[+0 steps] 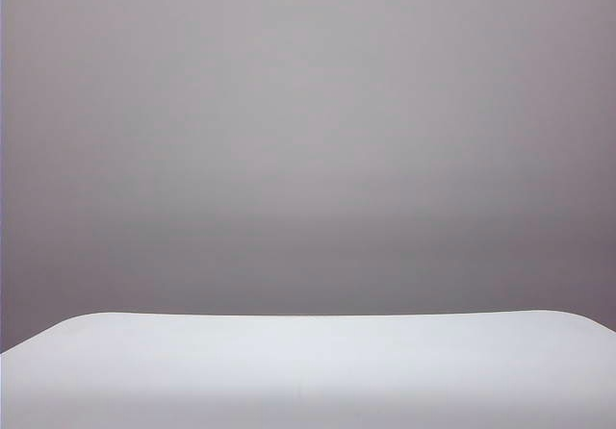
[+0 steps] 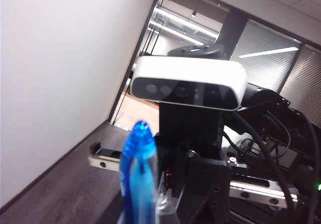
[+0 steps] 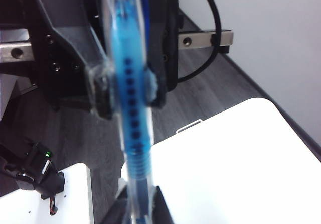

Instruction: Pick up the pen and remove the cap.

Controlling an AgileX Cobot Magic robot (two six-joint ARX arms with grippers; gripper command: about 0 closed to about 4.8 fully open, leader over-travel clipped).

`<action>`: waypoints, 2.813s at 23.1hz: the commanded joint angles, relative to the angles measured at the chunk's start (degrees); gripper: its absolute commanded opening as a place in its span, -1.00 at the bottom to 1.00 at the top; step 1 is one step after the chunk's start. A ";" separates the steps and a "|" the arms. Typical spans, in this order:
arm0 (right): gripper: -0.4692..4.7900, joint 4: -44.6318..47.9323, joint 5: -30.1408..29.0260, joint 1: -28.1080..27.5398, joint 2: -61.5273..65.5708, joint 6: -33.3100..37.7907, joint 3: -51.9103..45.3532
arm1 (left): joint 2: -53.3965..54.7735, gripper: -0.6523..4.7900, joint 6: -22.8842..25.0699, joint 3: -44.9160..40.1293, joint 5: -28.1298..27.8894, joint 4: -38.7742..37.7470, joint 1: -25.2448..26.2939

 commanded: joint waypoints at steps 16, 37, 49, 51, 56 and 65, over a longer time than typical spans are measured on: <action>-0.31 -0.22 0.74 0.00 0.44 -1.55 -0.02 | -0.37 -0.70 0.44 0.35 -0.63 1.07 -0.09; -0.84 -1.57 -0.24 1.27 0.48 -1.88 -0.04 | 0.13 -0.70 0.90 0.39 -2.73 1.11 -2.10; -0.84 -9.53 0.02 1.27 0.81 -5.07 -1.20 | 0.13 -0.70 0.68 0.48 -7.45 2.99 -2.12; -0.84 -9.49 0.02 1.27 0.83 -5.11 -2.25 | 0.13 -0.70 0.72 0.48 -8.15 3.26 -2.12; -0.84 -9.55 2.54 1.27 0.83 -5.09 -3.65 | 0.13 -0.70 1.79 0.48 -8.24 3.23 -2.08; -0.84 -13.29 16.94 1.22 1.73 -5.75 -4.37 | 0.02 -0.70 9.62 0.48 -14.86 -13.20 5.90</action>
